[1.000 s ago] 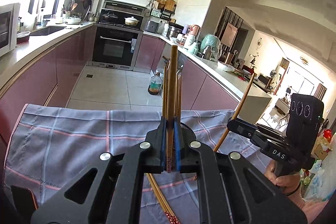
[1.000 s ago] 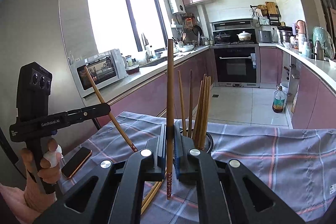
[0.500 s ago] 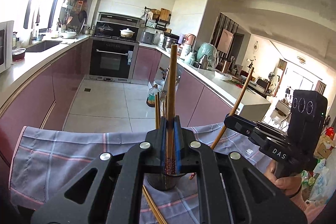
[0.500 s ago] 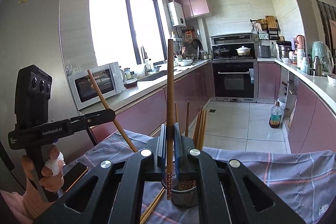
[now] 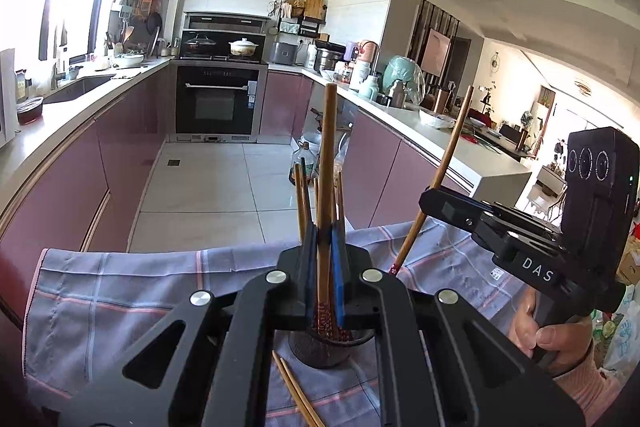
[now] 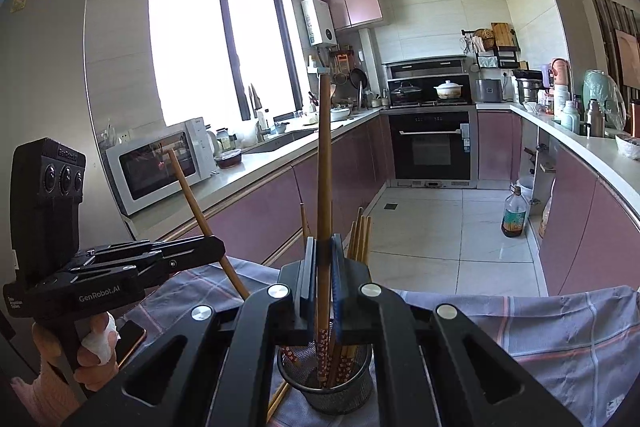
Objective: Organize utensils
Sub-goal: 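Lower the left tool's chopstick into the cup and open while the right tool releases its own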
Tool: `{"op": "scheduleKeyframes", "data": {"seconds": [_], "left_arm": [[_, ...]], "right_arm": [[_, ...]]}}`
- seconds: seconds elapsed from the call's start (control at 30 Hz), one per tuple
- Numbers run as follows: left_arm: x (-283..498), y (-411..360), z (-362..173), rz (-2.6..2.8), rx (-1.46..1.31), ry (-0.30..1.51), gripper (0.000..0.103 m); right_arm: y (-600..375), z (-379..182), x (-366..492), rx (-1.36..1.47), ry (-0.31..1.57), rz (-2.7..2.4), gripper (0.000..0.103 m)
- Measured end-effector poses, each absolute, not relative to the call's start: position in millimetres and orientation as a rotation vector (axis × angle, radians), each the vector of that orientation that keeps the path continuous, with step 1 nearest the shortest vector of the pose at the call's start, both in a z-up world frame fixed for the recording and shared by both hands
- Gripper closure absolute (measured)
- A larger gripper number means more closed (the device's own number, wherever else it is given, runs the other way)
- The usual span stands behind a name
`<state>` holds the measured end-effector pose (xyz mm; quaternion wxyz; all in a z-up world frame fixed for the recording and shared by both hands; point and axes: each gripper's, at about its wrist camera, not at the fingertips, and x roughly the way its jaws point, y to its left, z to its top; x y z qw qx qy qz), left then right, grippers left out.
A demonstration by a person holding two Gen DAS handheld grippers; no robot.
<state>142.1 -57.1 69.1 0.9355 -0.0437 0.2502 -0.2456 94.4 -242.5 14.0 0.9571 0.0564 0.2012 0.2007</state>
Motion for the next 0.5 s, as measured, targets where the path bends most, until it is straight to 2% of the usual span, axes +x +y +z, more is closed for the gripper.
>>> {"op": "scheduleKeyframes", "data": {"seconds": [0.5], "left_arm": [[177, -77, 36, -0.504, 0.002, 0.657, 0.095]], "right_arm": [[-233, -23, 122, 0.109, 0.589, 0.42, 0.098]]}}
